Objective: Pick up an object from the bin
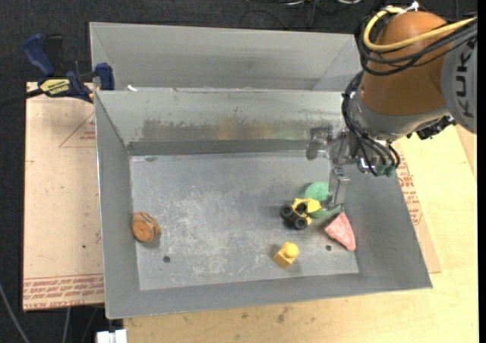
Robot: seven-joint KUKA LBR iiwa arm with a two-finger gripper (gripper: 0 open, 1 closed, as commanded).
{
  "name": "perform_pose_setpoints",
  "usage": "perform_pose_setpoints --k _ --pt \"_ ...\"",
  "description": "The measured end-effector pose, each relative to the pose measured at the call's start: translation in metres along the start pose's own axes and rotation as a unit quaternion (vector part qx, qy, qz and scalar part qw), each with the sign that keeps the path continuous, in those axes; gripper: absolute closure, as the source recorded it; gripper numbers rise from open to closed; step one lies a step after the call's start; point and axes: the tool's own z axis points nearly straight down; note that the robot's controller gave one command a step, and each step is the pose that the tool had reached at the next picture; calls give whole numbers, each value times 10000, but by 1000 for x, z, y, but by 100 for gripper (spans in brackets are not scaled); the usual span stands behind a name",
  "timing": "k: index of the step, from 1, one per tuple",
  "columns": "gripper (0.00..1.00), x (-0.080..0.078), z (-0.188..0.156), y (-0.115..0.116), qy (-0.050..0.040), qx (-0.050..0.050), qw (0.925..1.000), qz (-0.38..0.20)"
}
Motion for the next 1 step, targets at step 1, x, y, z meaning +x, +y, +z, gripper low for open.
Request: perform_pose_setpoints --k 1 --pt "0 -1 -4 0 -37 4 10000 -6"
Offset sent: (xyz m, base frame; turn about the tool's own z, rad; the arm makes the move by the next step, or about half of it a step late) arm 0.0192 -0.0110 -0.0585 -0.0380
